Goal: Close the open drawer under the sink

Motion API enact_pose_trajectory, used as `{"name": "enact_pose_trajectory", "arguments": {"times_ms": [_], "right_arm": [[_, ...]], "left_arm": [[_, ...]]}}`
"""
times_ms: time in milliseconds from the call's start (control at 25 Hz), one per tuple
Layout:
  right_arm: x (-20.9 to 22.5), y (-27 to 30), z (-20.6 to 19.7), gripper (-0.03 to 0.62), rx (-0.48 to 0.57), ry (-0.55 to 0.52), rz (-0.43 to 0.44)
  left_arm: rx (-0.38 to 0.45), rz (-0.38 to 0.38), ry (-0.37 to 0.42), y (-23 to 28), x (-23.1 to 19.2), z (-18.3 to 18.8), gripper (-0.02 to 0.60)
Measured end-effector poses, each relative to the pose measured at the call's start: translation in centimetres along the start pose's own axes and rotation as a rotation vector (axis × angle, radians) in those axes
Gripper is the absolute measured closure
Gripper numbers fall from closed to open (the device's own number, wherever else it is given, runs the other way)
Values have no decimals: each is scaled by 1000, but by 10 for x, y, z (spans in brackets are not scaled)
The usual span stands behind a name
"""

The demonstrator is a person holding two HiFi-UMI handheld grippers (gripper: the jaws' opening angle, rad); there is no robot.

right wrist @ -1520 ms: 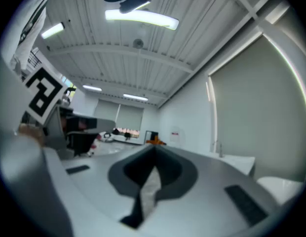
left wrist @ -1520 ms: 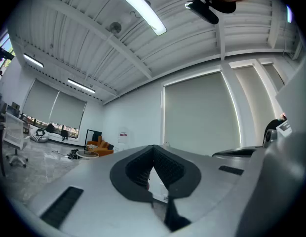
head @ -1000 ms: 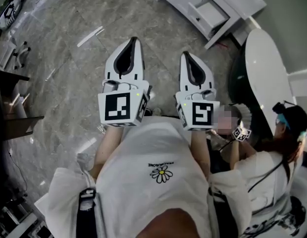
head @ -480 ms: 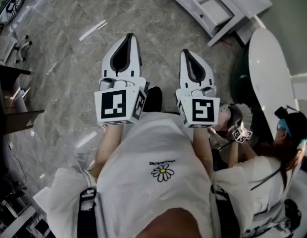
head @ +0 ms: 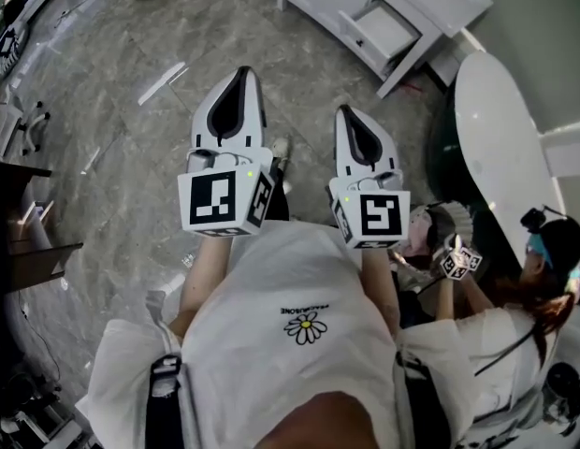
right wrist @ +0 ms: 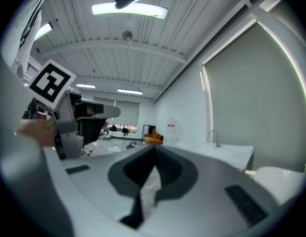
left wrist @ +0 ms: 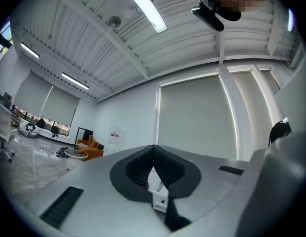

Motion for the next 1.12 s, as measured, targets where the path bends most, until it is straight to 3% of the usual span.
{"name": "enact_pose_trajectory", "arguments": {"times_ms": [120,280,480,640,800,1120], "right_arm": [[12,10,4,565,-21,-4,-40],[19,36,-10,565,-29,14,-28],[39,85,-27,565,-28,-21,-60],[65,121,-51,565,-104,57,-79],[105,168,-39,565,-88,136,-105],[158,274,2,565,-59,33,-154]], "left_arm": [[3,-36,13,19,7,2,560],[-22,-61,23,50,4,-10,560],[-72,-59,8,104,-20,-47,560],[-132,-64,-18,150,-39,-79,560],[-128,-119,3,208,-42,-84,560],[-77,-193,-20,318,-59,-72,560]]}}
Point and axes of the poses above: the fingertips, and each gripper's own axes: y forward along the fingers, x to its right, z out of its top, the point moved 2 cm from there along -y, backward along the fingers, and after that the axes turned 10 degrees about z, right-handed, at the moved point
